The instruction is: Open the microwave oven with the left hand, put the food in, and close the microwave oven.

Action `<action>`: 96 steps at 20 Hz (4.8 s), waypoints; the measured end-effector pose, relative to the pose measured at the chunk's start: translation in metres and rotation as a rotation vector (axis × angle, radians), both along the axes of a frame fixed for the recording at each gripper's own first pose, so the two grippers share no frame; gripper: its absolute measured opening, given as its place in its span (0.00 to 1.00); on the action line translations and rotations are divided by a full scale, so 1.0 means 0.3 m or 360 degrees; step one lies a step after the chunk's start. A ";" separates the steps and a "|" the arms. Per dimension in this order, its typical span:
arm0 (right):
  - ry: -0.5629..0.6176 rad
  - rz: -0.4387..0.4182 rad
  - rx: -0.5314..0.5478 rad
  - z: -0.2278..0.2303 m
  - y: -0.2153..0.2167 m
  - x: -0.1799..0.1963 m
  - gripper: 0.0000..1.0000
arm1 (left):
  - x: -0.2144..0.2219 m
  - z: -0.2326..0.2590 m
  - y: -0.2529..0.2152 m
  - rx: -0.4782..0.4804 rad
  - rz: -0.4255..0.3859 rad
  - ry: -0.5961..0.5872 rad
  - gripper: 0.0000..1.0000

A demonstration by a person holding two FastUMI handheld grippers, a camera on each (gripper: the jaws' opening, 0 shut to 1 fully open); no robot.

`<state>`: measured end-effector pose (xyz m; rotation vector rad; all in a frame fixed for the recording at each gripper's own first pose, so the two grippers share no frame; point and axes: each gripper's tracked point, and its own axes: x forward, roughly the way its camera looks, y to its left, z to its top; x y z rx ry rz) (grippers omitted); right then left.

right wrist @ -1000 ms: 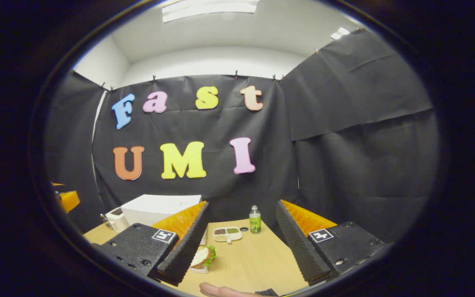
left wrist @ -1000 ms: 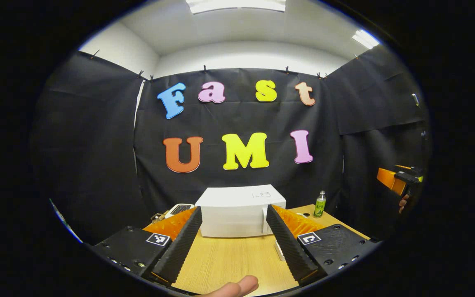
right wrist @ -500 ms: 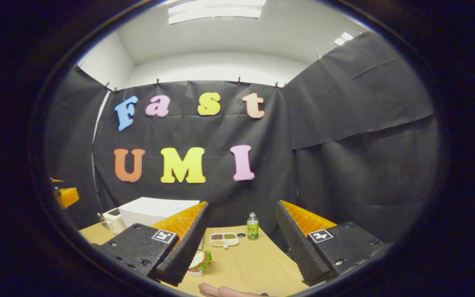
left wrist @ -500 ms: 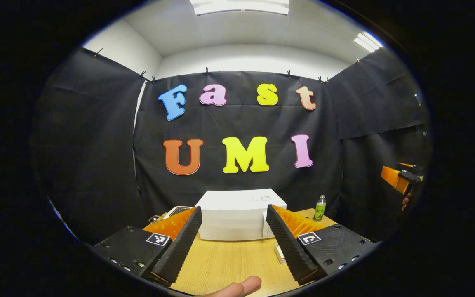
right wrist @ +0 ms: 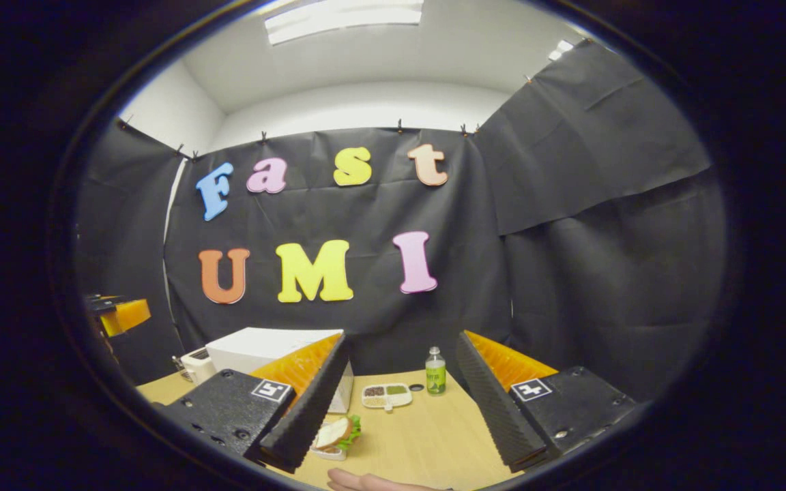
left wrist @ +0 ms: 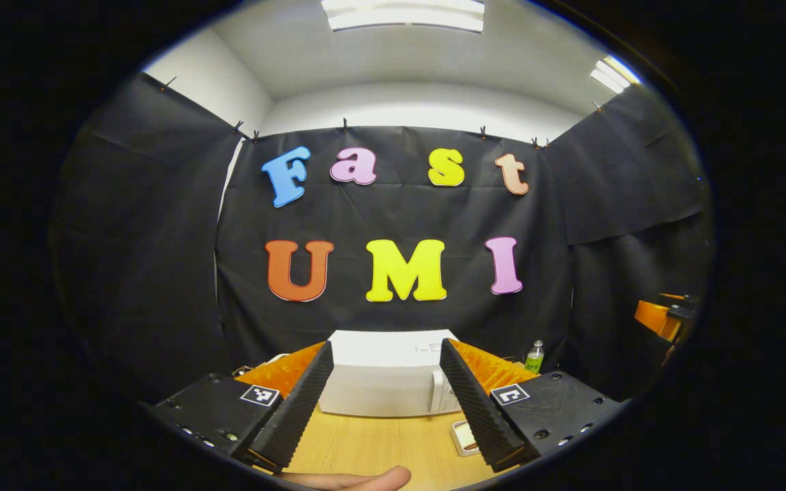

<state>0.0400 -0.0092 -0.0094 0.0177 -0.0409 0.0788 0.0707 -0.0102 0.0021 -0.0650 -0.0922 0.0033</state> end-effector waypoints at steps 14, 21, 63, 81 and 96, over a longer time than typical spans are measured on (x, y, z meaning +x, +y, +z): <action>0.0074 0.0023 -0.0028 -0.159 -0.132 0.203 0.94 | 0.579 -0.367 -0.266 -0.0143 -0.0082 0.0247 0.84; 0.0138 0.0086 0.0023 -0.263 -0.191 0.251 1.00 | 0.819 -0.633 -0.394 -0.0002 -0.0105 0.0366 0.95; 0.0218 0.0015 -0.0040 -0.397 -0.176 0.125 1.00 | 0.591 -0.825 -0.291 0.0015 -0.0384 0.0334 0.11; 0.0371 0.0205 -0.0062 -0.530 0.102 0.148 1.00 | -0.046 -0.839 0.429 0.0041 0.0133 0.0398 0.98; 0.1228 0.0602 -0.0003 -0.832 0.270 0.408 1.00 | -0.152 -0.510 0.575 -0.0007 0.0344 0.0177 0.95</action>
